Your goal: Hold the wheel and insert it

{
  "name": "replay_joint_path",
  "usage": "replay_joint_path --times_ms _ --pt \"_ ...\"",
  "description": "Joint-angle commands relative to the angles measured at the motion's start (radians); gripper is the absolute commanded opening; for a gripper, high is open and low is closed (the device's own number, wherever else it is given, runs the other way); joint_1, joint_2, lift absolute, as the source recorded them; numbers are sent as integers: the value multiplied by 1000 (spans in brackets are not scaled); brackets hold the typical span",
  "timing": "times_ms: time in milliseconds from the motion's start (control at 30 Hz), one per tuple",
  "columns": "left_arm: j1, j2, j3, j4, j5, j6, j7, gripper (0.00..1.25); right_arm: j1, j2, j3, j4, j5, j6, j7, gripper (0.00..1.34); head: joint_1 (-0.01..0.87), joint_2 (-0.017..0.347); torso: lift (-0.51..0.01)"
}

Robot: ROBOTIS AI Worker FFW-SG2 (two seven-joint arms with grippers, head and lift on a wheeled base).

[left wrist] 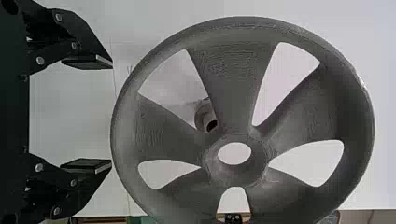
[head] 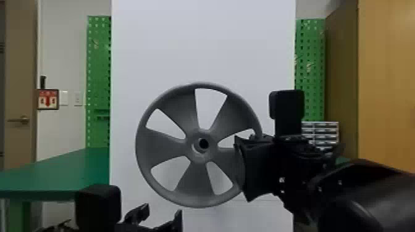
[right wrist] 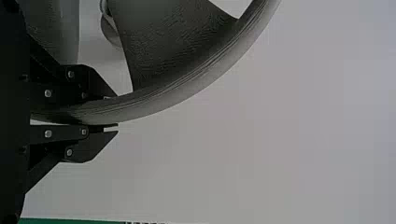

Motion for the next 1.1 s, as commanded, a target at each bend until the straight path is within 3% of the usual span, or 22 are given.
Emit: replay_joint_path --times_ms 0,1067 --pt "-2 1 0 2 0 0 -1 753 -7 1 5 31 0 -31 0 153 0 55 -485" --pt "-6 4 -8 10 11 0 1 753 -76 1 -6 247 -16 -139 2 153 0 55 -485"
